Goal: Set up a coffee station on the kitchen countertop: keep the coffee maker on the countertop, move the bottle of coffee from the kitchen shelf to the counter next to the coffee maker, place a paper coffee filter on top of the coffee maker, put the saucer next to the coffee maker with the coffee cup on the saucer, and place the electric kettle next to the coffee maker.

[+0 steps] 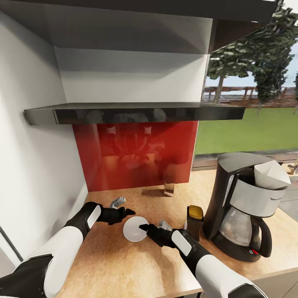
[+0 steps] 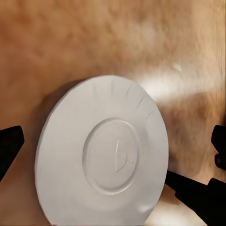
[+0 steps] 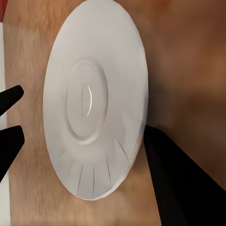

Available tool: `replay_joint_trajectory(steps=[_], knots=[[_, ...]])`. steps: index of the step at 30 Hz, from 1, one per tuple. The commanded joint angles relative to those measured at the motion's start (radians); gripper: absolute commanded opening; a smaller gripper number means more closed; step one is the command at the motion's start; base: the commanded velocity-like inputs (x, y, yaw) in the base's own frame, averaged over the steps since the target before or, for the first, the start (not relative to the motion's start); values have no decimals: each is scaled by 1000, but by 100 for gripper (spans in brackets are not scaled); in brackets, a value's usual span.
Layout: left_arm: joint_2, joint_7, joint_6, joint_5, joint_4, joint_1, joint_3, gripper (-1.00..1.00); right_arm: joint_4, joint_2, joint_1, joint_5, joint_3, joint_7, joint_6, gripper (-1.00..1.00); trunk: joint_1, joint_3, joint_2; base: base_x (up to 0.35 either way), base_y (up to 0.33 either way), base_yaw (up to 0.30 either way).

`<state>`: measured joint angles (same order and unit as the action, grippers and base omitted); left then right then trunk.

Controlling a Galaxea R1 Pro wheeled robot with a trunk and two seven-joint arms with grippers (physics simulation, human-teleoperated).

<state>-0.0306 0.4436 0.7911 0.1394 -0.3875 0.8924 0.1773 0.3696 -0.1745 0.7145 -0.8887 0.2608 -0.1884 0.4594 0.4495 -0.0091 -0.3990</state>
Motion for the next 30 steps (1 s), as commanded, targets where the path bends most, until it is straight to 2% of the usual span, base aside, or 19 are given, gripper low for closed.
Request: replay_joint_trajectory(steps=[1,12,21,24,30], knots=[[-1,-2,7,10,-1,0,5,100,-1,0,0,5,2,-2,2,100,1,-1,-1,0,0,0],[-2,-3,3,46,-1,-13,5,100,-1,0,0,5,2,-2,2,100,1,-1,-1,0,0,0],[-2,-3,-4,53,-1,-15,5,100,-1,0,0,5,2,-2,2,100,1,-1,-1,0,0,0],[-2,-3,-10,73,0,-15,5,100,-1,0,0,5,2,-2,2,100,1,-1,-1,0,0,0],[-2,-4,-13,82,1,-17,5,100,0,0,0,5,2,-2,2,100,1,-1,-1,0,0,0]])
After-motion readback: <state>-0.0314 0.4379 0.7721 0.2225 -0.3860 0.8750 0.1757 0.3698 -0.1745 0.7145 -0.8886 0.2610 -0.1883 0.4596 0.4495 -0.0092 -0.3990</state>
